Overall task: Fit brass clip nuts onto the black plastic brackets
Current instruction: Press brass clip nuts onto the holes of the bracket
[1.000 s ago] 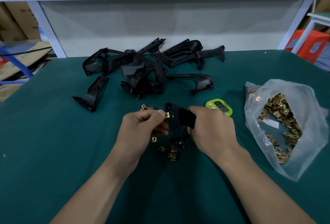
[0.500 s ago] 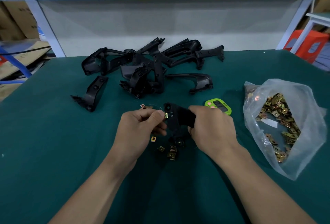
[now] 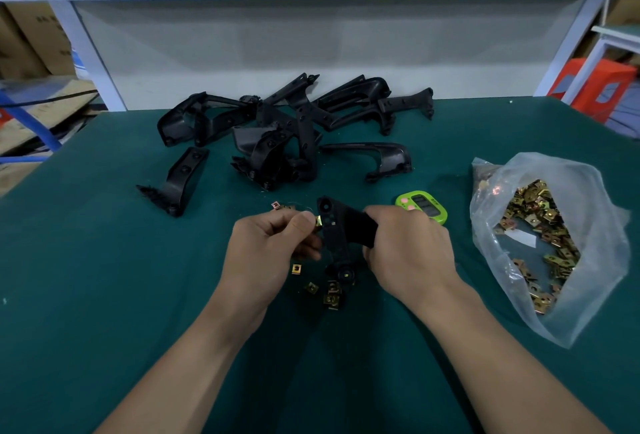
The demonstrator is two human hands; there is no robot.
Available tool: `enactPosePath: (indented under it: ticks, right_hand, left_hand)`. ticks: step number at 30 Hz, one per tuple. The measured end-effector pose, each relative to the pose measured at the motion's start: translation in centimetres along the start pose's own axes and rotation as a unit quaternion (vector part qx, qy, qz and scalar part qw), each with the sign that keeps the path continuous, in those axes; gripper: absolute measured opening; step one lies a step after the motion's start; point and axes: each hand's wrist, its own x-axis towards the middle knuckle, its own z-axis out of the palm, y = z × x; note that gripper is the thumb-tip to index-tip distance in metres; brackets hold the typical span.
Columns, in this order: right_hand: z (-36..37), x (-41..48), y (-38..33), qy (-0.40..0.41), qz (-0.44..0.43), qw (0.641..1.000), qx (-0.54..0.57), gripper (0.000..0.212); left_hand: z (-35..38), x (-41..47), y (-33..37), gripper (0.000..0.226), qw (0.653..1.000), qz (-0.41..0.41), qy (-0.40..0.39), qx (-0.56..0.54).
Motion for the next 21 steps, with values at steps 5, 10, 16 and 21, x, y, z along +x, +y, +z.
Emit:
enactPosePath:
  ticks: [5, 10, 16, 21]
  right_hand:
    - [-0.1, 0.1, 0.0, 0.003, 0.000, 1.000, -0.028, 0.020]
    - [-0.2, -0.1, -0.2, -0.003, -0.008, 1.000, -0.026, 0.022]
    - [-0.1, -0.4, -0.9, 0.002, -0.016, 0.999, -0.032, 0.025]
    - [0.2, -0.7, -1.5, 0.000, 0.003, 1.000, -0.025, 0.026]
  left_hand:
    - [-0.2, -0.1, 0.0, 0.031, 1.000, 0.005, -0.007, 0.006]
    - [-0.5, -0.1, 0.1, 0.026, 0.999, 0.018, -0.011, 0.028]
    - [-0.3, -0.1, -0.5, 0.024, 0.998, 0.039, -0.014, 0.046]
    - [0.5, -0.3, -1.2, 0.023, 0.996, 0.034, 0.020, 0.082]
